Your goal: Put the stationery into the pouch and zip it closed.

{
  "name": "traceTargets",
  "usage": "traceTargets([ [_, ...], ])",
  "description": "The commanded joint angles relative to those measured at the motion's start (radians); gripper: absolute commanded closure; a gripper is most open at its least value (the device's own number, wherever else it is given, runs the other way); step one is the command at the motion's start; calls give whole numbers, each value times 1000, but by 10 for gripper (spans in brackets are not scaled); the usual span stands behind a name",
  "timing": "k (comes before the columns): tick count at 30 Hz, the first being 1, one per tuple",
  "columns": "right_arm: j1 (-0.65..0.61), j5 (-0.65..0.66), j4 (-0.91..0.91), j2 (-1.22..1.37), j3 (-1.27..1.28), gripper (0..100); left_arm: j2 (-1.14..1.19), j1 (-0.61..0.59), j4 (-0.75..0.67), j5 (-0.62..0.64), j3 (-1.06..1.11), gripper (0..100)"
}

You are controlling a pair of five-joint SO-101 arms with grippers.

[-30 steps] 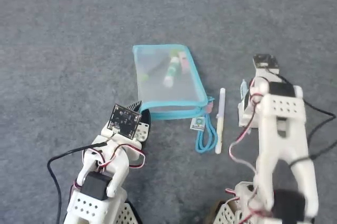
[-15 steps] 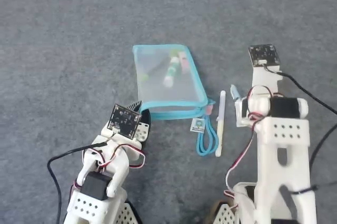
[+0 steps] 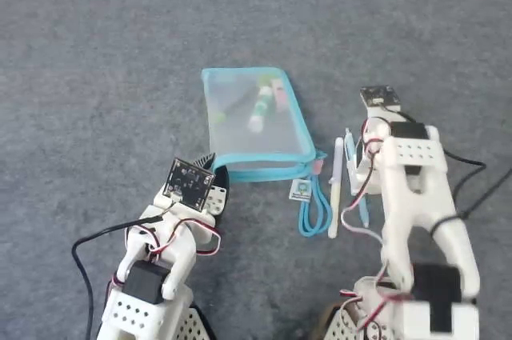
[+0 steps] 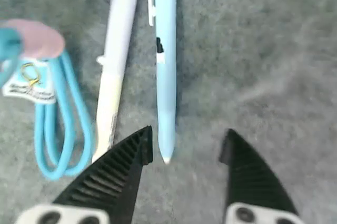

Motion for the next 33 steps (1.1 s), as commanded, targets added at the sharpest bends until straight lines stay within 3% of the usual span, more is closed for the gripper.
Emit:
traceTargets([
  [1, -44, 11, -62, 77, -9, 768, 6, 6, 0, 0, -5, 988],
  [9, -41, 5, -88, 194, -8, 770, 6, 6, -2, 0, -5, 988],
  [16, 15, 3, -88, 197, -9, 972, 6, 6, -2, 0, -5, 988],
  [20, 28, 3, -77, 176, -28, 991, 6, 6, -3, 0, -5, 988],
  [27, 136, -29, -1, -125, -29, 991, 6, 8, -6, 0, -5, 988],
  [33, 113, -29, 120, -423, -40, 991, 6, 8, -6, 0, -5, 988],
])
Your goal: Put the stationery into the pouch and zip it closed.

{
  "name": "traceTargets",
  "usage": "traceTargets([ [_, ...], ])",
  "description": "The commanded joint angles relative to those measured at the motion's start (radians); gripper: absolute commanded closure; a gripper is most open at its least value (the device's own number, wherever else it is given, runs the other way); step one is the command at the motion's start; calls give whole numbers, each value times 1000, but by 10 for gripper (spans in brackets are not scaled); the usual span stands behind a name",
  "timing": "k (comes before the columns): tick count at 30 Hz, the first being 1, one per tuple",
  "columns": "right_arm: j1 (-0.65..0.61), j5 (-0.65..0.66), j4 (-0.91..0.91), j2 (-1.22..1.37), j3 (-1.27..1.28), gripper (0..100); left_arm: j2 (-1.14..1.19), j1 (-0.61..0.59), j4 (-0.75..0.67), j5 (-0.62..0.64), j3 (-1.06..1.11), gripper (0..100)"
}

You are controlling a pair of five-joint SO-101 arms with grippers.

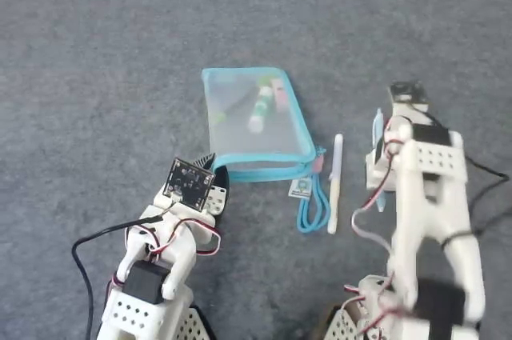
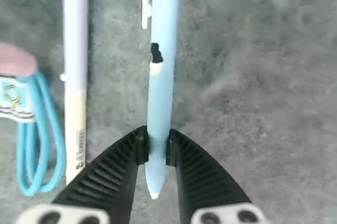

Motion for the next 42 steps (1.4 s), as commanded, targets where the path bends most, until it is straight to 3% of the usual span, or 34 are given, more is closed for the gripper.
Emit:
traceTargets([
  [1, -22, -11, 77, -223, -43, 991, 6, 8, -6, 0, -5, 988],
  [11, -140, 26, 216, -366, -206, 991, 6, 8, -5, 0, -5, 988],
  [18, -492, 216, 344, -309, -212, 991, 6, 8, -5, 0, -5, 988],
  [22, -616, 276, 414, -263, -212, 991, 6, 8, -5, 0, -5, 988],
  [34, -634, 242, 404, -84, -218, 991, 6, 8, -5, 0, -5, 988],
  [42, -641, 324, 492, -223, -212, 991, 3, 8, -6, 0, -5, 988],
])
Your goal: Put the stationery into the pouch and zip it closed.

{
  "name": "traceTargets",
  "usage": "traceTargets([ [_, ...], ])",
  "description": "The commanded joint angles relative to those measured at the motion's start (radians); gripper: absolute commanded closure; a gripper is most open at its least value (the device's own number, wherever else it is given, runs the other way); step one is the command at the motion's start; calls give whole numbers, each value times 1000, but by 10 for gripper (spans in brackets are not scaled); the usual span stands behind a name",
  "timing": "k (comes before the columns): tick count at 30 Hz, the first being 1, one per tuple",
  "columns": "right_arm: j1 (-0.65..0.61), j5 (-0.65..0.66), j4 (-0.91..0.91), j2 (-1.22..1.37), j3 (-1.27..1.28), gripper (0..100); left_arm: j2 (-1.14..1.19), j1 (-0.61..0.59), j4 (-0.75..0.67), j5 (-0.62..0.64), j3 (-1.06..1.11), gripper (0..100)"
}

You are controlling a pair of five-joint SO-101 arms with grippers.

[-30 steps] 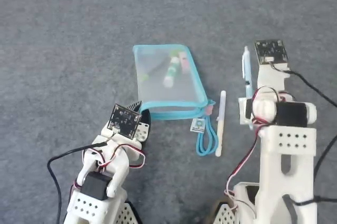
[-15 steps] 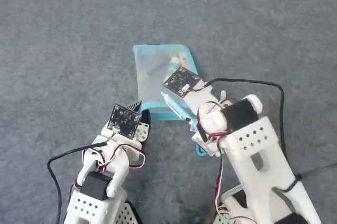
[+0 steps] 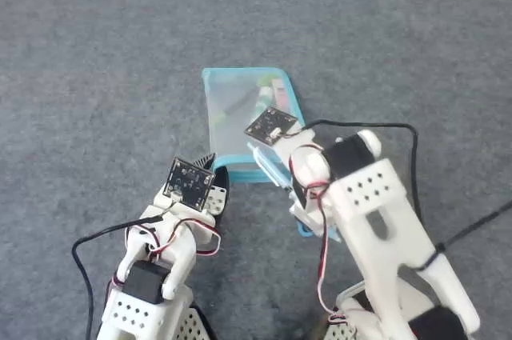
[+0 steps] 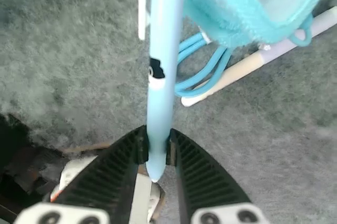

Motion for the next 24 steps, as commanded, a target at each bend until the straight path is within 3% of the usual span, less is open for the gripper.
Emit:
traceTargets([
  [1, -15, 54, 68, -111, -55, 991, 3, 8, -6, 0, -5, 988],
  [13, -13, 193, 68, -157, 106, 992, 3, 8, -6, 0, -5, 988],
  [24, -10, 84, 59, -67, 94, 992, 3, 8, -6, 0, -5, 988],
])
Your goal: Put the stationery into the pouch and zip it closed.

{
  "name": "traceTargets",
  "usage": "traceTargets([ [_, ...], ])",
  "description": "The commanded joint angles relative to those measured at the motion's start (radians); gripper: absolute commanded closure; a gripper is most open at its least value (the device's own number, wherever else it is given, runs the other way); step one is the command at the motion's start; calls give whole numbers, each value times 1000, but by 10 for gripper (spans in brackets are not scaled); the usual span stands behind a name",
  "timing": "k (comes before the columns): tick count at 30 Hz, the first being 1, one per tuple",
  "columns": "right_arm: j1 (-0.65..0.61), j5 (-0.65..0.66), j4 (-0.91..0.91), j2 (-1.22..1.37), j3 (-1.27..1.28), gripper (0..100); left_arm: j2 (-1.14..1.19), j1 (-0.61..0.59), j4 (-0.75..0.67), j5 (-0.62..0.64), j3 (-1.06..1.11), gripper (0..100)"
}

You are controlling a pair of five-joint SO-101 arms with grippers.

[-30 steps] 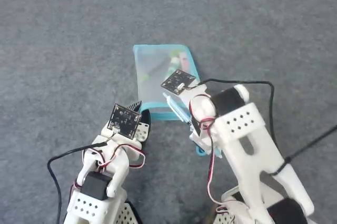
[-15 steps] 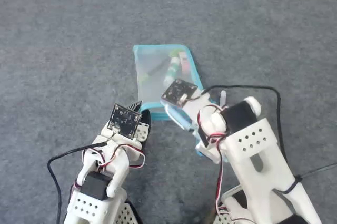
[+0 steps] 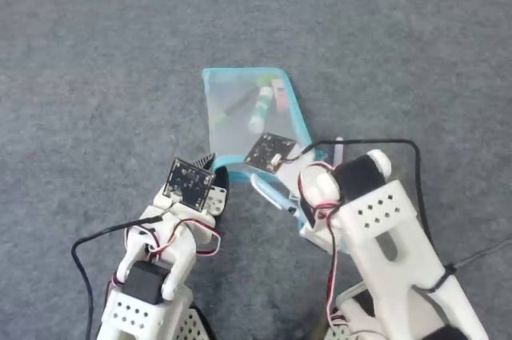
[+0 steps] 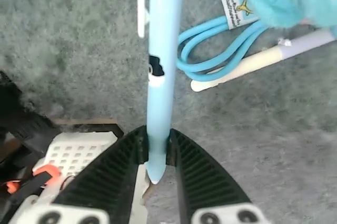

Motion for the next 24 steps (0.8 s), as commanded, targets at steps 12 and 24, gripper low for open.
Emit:
traceTargets([
  [12, 124, -212, 31, 358, -350, 991, 5, 8, -6, 0, -5, 988],
  [24, 119, -365, 42, 622, -658, 990, 5, 8, -6, 0, -5, 988],
])
